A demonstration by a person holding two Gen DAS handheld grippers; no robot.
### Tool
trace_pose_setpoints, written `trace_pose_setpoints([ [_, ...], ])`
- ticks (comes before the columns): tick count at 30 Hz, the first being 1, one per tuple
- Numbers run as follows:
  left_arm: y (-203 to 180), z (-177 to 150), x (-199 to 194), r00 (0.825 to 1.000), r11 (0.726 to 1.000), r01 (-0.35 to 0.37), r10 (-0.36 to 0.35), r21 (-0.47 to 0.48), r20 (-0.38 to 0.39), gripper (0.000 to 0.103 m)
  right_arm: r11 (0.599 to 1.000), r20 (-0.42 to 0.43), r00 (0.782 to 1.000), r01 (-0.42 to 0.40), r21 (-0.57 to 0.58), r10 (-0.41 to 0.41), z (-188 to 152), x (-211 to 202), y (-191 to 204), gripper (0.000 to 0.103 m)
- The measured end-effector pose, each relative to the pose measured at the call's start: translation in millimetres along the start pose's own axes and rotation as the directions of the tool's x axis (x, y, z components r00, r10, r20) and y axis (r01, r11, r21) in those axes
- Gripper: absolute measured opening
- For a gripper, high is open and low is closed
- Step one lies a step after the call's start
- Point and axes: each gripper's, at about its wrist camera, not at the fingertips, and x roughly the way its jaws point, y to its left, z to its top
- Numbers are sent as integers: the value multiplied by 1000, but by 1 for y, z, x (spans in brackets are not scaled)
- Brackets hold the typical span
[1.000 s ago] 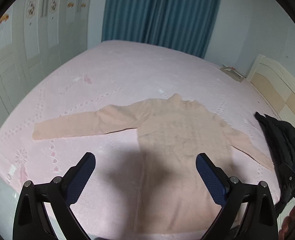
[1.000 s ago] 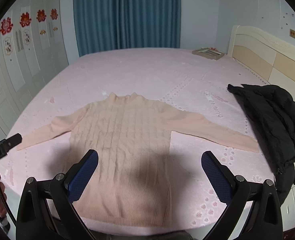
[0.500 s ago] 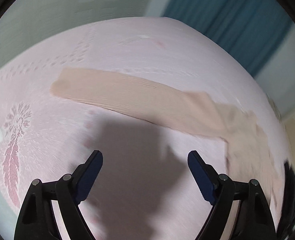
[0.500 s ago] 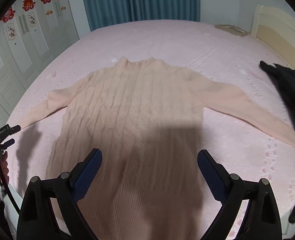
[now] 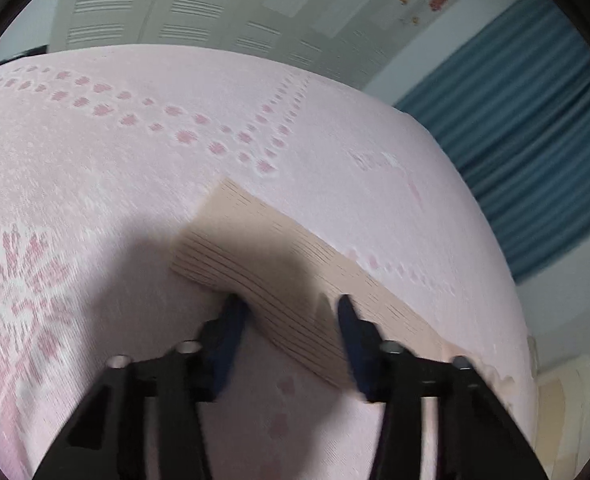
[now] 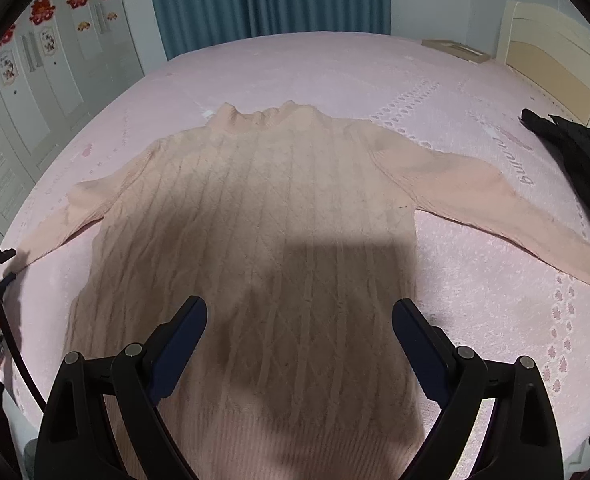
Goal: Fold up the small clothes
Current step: 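Grasp the sweater sleeve nearest the left tool and lift it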
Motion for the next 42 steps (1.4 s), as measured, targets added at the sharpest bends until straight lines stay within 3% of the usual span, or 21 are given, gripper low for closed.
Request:
trace_pose_setpoints([
  [2, -4, -1, 1, 999, 999, -37, 37, 18, 13, 12, 1000, 8, 1000, 9, -3, -9, 0, -2, -4, 93],
  [6, -36, 8, -3, 998, 995, -54, 51, 85, 39, 11, 1000, 26, 999, 20, 19, -20, 2, -10, -22, 93],
  [10, -119, 12, -24, 995, 972, -16, -7, 233, 98, 10, 998, 47, 998, 30, 58, -33, 4, -20, -45, 93],
  [12, -166, 8, -32, 992, 946, 8, -48, 325, 115, 10, 996, 55, 998, 36, 77, -40, 5, -25, -57, 93],
  [14, -223, -9, -45, 986, 902, 38, -103, 430, 129, 10, 994, 59, 997, 39, 98, -45, 5, -30, -70, 93],
  [17, -289, -25, -51, 978, 850, 100, -179, 516, 106, 10, 990, 71, 996, 37, 138, -47, 5, -37, -92, 93],
  [23, -418, -103, -50, 952, 729, 272, -298, 628, -67, 10, 977, 97, 994, 36, 211, -57, 9, -45, -132, 93],
  [24, -426, -117, -51, 947, 711, 289, -309, 641, -84, 10, 973, 95, 994, 33, 227, -56, 10, -44, -140, 93],
  [27, -462, -192, -56, 935, 620, 323, -328, 715, -138, 10, 967, 85, 995, 36, 254, -59, 11, -38, -155, 93],
  [30, -489, -255, -38, 911, 556, 402, -318, 727, -261, 10, 965, 75, 995, 41, 258, -62, 12, -29, -162, 93],
  [32, -494, -295, -26, 898, 527, 437, -297, 729, -324, 10, 965, 70, 996, 43, 260, -63, 11, -24, -167, 93],
  [33, -493, -305, -22, 888, 522, 460, -292, 719, -356, 11, 963, 65, 996, 46, 265, -65, 11, -19, -169, 93],
  [35, -486, -333, -8, 837, 521, 542, -270, 659, -476, 16, 956, 57, 997, 39, 289, -58, 10, -11, -172, 93],
  [37, -484, -341, 7, 809, 539, 568, -226, 622, -542, 24, 945, 48, 998, 10, 326, -27, 12, -1, -173, 93],
  [38, -481, -342, 7, 805, 545, 570, -223, 614, -549, 26, 938, 45, 999, -10, 346, -6, 17, 6, -170, 93],
  [39, -467, -336, 4, 815, 553, 558, -225, 619, -534, 28, 934, 48, 999, -24, 356, 8, 22, 11, -167, 93],
  [42, -442, -314, -8, 862, 566, 496, -228, 659, -452, 47, 935, 57, 998, -50, 350, 32, 42, 22, -149, 92],
])
